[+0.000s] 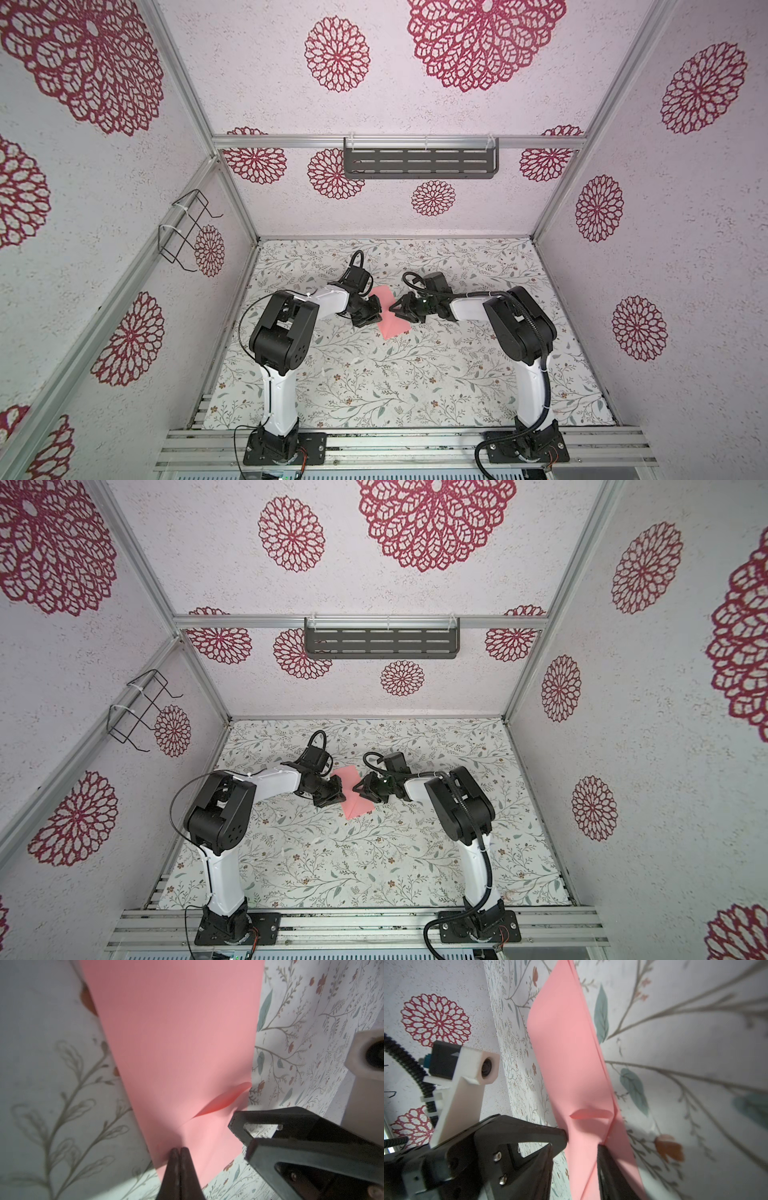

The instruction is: Fold a paper plane with a square sheet of paper (pick it up from the middle)

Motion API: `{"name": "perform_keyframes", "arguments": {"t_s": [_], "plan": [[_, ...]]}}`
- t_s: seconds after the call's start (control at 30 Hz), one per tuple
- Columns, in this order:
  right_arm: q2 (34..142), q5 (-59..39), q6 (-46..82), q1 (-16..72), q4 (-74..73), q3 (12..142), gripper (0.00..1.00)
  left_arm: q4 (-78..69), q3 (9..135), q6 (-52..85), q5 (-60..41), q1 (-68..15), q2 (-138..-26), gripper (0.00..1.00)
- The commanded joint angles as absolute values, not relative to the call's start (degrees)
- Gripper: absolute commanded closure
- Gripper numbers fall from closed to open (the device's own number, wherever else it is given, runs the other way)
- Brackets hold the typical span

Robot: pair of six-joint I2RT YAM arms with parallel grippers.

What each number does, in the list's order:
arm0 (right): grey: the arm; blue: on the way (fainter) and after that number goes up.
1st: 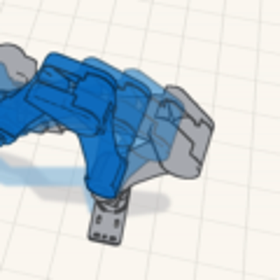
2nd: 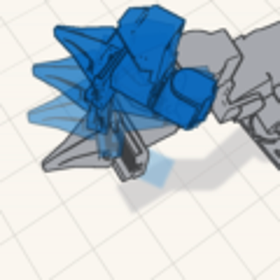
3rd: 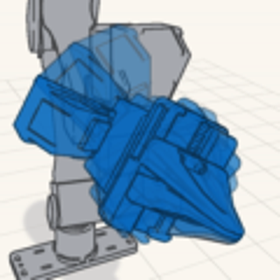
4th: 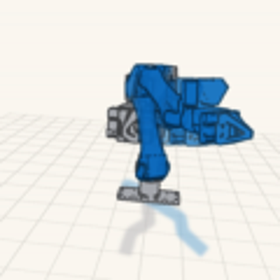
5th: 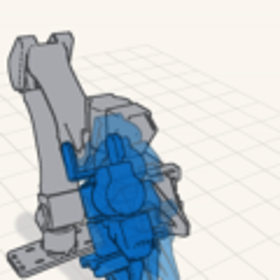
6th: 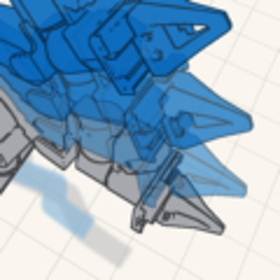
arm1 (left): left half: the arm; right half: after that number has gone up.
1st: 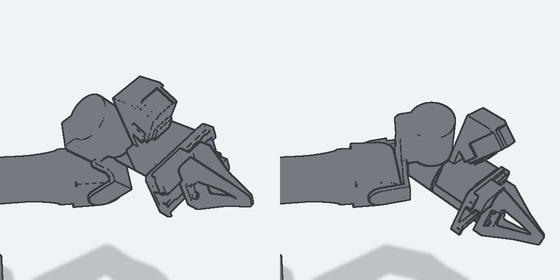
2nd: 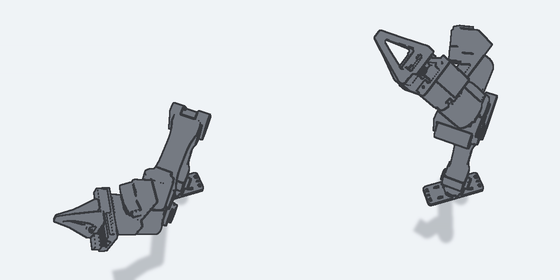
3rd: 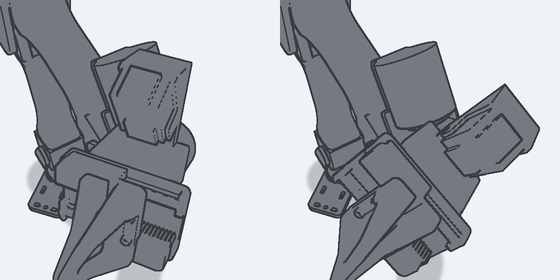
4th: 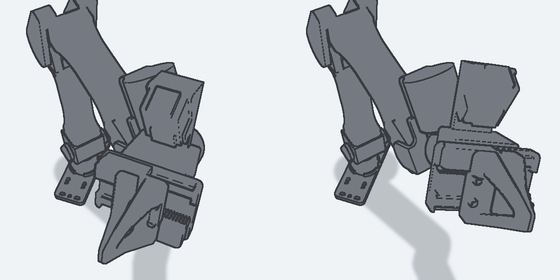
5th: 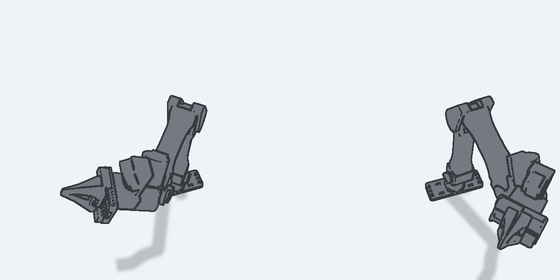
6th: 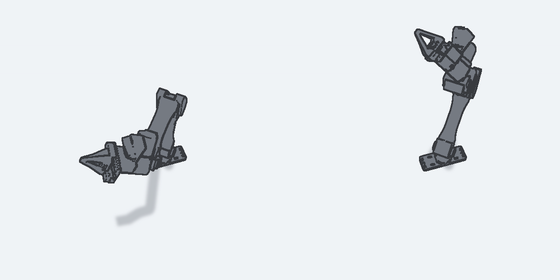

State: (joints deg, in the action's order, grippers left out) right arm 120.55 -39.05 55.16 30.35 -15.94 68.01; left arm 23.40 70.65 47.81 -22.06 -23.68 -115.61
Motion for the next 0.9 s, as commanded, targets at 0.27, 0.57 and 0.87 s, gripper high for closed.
{"name": "perform_keyframes", "arguments": {"t_s": [0.27,0.57,0.87], "plan": [[115.69,-40.73,61.91,31.12,-18.98,61.83,0.60,29.35,65.84,48.53,-17.49,-23.30,-120.56,0.97],[116.34,-41.43,62.87,31.73,-21.39,61.32,0.61,26.98,64.75,48.96,-19.72,-22.23,-118.42,0.92],[116.71,-40.75,60.94,31.59,-22.80,62.93,0.64,23.31,70.29,48.71,-25.73,-21.79,-111.07,0.85]]}}
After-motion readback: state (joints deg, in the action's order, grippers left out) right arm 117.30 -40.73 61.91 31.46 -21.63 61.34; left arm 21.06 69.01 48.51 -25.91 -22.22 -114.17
